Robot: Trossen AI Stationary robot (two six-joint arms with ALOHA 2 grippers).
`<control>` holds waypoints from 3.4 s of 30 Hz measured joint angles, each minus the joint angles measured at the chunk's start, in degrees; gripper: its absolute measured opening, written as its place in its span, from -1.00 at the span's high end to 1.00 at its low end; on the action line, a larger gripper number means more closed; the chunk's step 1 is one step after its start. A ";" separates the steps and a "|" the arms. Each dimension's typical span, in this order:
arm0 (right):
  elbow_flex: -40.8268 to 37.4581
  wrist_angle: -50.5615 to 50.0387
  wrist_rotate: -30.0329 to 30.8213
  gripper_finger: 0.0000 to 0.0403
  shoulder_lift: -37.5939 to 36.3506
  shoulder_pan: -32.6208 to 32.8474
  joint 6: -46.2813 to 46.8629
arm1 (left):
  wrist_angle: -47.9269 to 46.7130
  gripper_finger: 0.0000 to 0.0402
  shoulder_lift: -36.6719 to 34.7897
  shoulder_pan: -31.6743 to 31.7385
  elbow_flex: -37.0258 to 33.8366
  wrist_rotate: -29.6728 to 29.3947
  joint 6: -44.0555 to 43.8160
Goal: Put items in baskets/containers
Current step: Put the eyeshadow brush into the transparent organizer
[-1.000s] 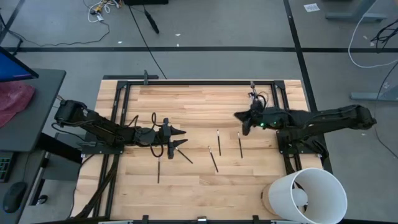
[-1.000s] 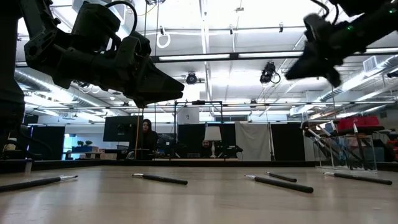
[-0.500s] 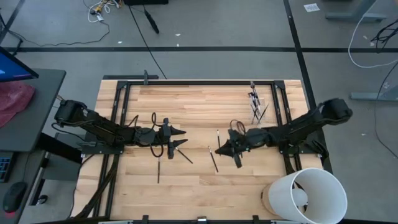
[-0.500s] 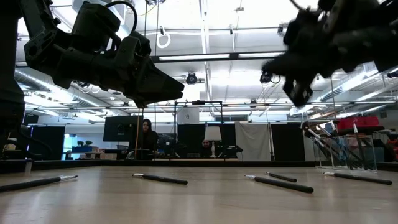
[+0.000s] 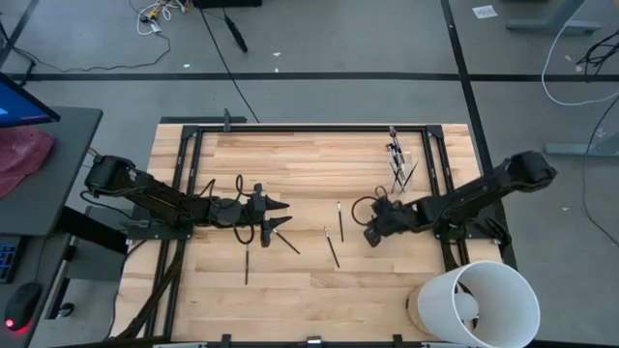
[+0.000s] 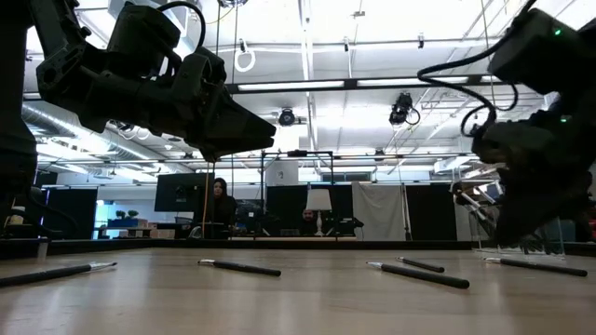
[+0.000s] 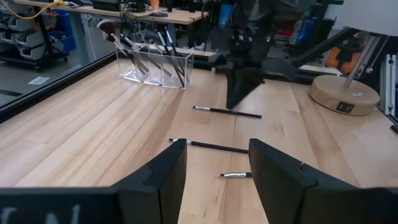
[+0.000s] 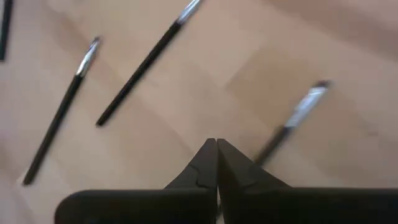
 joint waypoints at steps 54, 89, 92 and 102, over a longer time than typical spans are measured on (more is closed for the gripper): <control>-8.16 13.58 40.91 0.84 26.86 20.13 18.45 | 0.01 0.12 0.02 0.13 0.00 -1.64 -0.31; -9.52 86.68 33.77 0.96 25.15 13.67 -41.21 | 1.40 0.12 0.02 0.01 0.00 4.55 0.73; -8.41 93.65 29.48 0.96 25.11 11.70 -48.61 | 5.67 0.12 1.43 -0.33 0.04 4.55 2.38; 0.23 96.75 14.89 0.96 25.11 6.56 -59.98 | 39.58 0.12 21.62 -0.35 2.11 8.46 2.88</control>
